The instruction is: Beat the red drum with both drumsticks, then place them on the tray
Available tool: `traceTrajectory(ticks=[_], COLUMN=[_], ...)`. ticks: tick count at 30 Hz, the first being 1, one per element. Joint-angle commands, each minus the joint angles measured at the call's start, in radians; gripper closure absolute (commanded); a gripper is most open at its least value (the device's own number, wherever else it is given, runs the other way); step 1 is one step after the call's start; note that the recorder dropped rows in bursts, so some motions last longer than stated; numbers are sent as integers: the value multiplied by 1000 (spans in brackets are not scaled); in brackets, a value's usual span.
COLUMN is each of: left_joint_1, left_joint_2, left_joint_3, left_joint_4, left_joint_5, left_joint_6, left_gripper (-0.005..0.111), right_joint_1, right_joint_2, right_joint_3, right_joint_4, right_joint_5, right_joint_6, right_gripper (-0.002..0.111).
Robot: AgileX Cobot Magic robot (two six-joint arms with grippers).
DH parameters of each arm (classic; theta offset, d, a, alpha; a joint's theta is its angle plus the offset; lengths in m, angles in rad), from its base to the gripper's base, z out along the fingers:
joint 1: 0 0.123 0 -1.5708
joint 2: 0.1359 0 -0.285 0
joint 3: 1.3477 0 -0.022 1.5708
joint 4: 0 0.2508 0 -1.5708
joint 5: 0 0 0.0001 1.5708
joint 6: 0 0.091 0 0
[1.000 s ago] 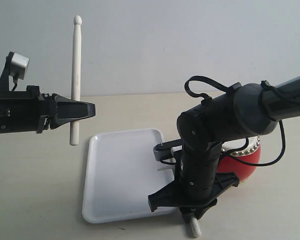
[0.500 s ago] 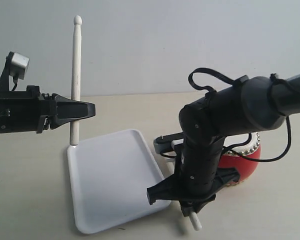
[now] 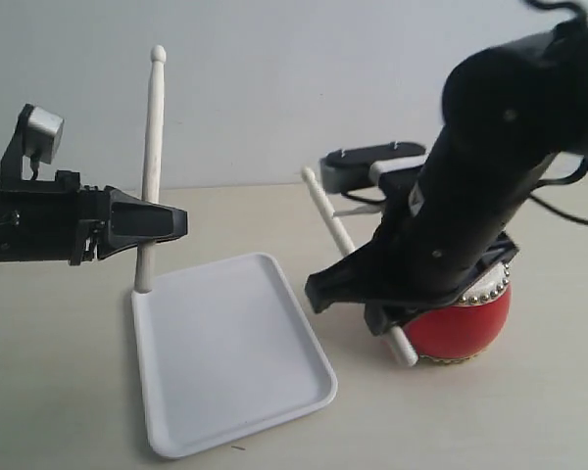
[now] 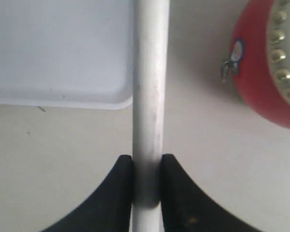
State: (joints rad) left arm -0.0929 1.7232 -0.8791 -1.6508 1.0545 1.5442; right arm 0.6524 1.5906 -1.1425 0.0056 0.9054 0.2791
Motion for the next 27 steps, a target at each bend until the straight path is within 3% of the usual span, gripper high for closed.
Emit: traceTrajectory(ticks=[1,9,13,18,23,27], left_joint_1=[1,-49,-128,-230,-269,-293], left_joint_2=[-44,-159,-200,-248,-334,-392], left_joint_3=[-65,-91,-91,-91,-91,-100], left_joint_4=[182,539,765,893,1001,1280], left_joint_5=[9,-124,-201,-235,-219,-98], left_joint_6=[-162,-470,-736,-981,-1180,-1382], left_gripper=[107,107,107,107,107,107], right_joint_1=[-59,-173,-219,-236,-234,-234], right_joint_2=[-141,-318,-291,-240,-271,-291], right_joint_3=[-2,2,2,2,-2,-2], right_joint_4=[8,15,15,15,49,74], right_joint_5=[67,107,53,30,-11,49], right_joint_6=[-90,-208,-305,-394,-381,-417], right_gripper=[108,108,108,108,108,108])
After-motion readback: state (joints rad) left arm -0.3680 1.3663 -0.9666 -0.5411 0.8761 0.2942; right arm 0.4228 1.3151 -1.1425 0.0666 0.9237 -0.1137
